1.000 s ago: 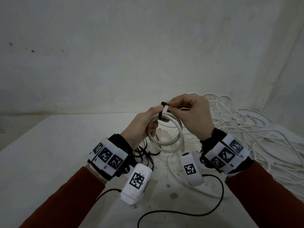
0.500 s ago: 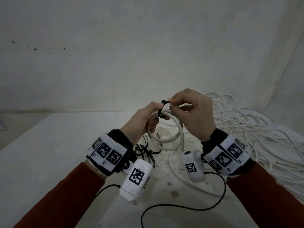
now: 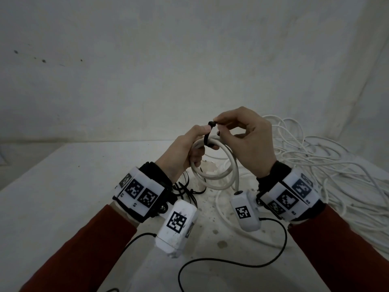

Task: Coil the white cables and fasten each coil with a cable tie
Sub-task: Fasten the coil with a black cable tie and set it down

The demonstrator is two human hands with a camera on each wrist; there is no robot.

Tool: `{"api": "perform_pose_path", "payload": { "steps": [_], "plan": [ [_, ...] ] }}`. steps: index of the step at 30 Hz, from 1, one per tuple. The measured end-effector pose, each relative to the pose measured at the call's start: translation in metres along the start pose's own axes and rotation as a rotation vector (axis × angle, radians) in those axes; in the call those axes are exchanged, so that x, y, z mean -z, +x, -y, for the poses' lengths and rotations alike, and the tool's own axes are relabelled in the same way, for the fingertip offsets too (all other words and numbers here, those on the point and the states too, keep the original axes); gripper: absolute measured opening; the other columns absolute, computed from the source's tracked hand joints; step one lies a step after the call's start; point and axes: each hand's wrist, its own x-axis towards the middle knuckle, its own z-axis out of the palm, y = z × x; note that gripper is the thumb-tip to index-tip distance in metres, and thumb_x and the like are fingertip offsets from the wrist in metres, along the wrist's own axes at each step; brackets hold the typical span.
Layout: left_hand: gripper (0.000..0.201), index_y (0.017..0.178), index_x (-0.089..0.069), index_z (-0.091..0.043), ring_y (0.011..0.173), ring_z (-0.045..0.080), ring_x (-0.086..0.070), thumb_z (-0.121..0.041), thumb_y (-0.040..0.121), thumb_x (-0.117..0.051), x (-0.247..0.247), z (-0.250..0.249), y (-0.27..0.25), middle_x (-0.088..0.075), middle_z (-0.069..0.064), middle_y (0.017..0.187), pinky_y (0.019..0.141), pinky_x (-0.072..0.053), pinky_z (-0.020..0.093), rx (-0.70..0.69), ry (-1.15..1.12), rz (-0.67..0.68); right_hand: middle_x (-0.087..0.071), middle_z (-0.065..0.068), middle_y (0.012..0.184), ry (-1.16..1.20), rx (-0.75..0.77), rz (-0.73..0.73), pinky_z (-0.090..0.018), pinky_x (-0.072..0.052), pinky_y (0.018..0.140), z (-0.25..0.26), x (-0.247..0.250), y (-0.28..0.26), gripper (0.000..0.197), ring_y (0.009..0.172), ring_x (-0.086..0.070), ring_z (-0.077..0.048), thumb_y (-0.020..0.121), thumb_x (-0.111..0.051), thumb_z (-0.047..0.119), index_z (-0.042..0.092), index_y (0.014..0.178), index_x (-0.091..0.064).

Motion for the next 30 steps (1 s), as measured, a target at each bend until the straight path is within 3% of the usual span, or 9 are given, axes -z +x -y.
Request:
{"api": "perform_pose_path", "payload": {
  "steps": [8,12,17,23,27,30],
  "plan": [
    [0.049,0.068,-0.071,-0.016,0.051,0.013,-0.022,-0.061,0.06,-0.054,0.002,0.0,0.001,-0.02,-0.002,0.059,0.055,-0.028,0.026,0.018,0.002,0.017,-0.067,-0.001,0.084,-0.07,0.049,0.019,-0.027,-0.056,0.053,-0.001,0.003,-0.001,0.015,0.072,-0.067,-0.008,0.083,-0.067,0.001,0.013,0.088,-0.074],
    [0.049,0.07,-0.071,-0.016,0.052,0.013,-0.021,-0.061,0.061,-0.054,0.003,0.002,0.002,-0.021,-0.003,0.058,0.056,-0.028,0.027,0.013,-0.001,0.015,-0.067,-0.003,0.083,-0.084,0.065,0.016,-0.029,-0.056,0.054,-0.002,0.003,0.0,0.012,0.07,-0.067,-0.009,0.083,-0.068,0.003,0.011,0.089,-0.075],
    [0.048,0.076,-0.067,-0.012,0.052,0.012,-0.022,-0.056,0.074,-0.05,0.002,0.003,0.002,-0.027,-0.007,0.054,0.058,-0.027,0.028,0.005,0.026,0.006,-0.064,0.002,0.078,-0.103,0.106,0.016,-0.027,-0.056,0.056,-0.003,0.001,-0.001,0.013,0.067,-0.064,-0.008,0.082,-0.07,0.003,0.01,0.09,-0.076],
    [0.049,0.077,-0.069,-0.009,0.053,0.013,-0.023,-0.054,0.078,-0.047,0.003,0.003,0.002,-0.022,-0.001,0.06,0.059,-0.027,0.028,0.015,0.002,0.015,-0.065,-0.001,0.079,0.007,0.058,0.002,-0.039,-0.056,0.055,-0.004,0.0,-0.003,0.016,0.071,-0.066,-0.015,0.083,-0.069,0.003,0.014,0.092,-0.075],
    [0.046,0.072,-0.07,-0.013,0.053,0.013,-0.023,-0.053,0.079,-0.049,0.002,0.002,0.001,-0.022,-0.001,0.061,0.059,-0.027,0.029,0.013,0.015,0.012,-0.066,-0.004,0.084,0.062,0.001,0.017,-0.04,-0.059,0.06,0.0,0.001,-0.007,0.024,0.074,-0.068,-0.018,0.083,-0.068,-0.001,0.016,0.098,-0.074],
    [0.033,0.065,-0.07,-0.02,0.053,0.012,-0.022,-0.048,0.079,-0.059,0.0,0.002,0.0,-0.026,-0.006,0.055,0.06,-0.026,0.029,-0.001,0.024,0.007,-0.069,-0.003,0.085,0.142,-0.109,0.002,-0.04,-0.06,0.065,0.006,0.001,-0.009,0.034,0.079,-0.07,-0.017,0.081,-0.067,-0.006,0.02,0.102,-0.068]
  ]
}}
